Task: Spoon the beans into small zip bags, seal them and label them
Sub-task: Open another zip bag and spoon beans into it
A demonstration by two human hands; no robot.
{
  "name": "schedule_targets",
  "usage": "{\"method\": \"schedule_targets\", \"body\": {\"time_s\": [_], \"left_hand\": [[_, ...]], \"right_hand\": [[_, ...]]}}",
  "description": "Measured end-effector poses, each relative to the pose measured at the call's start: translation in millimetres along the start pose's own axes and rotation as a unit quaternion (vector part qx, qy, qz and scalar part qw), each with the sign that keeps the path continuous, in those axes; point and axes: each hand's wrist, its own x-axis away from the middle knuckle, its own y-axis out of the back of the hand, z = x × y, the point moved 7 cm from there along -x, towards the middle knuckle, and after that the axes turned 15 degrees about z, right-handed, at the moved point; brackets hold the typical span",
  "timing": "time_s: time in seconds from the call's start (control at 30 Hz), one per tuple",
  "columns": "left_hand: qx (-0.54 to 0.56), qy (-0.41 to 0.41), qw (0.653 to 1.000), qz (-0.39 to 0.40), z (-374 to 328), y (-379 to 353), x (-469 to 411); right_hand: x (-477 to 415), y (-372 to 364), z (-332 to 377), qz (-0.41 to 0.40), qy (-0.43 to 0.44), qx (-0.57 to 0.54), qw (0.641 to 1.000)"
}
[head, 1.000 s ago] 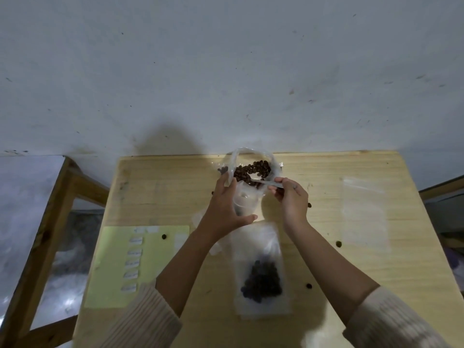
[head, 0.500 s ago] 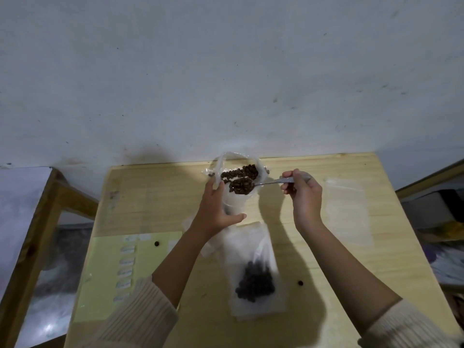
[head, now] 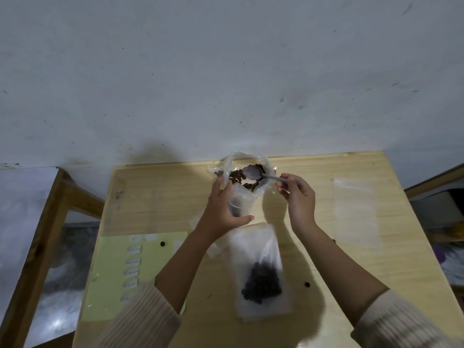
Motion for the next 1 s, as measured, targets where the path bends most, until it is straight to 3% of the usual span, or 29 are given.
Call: {"method": "schedule_targets", "body": {"time_s": [0.3, 0.63, 1.0], "left_hand": [[0.018, 0.026, 0.999, 0.022, 10, -5, 1], [0.042, 0.017, 0.999, 0.019, 10, 4, -1], [0.011, 0.014, 1.000, 0.011, 3, 6, 1]], "right_hand": [[-6, -36, -30, 0.028, -0.114, -0.053, 0.992], [0, 6, 4, -0.070, -0.053, -0.159, 0.983], [26, 2, 40, 0.039, 0.026, -0.054, 0.997]]}}
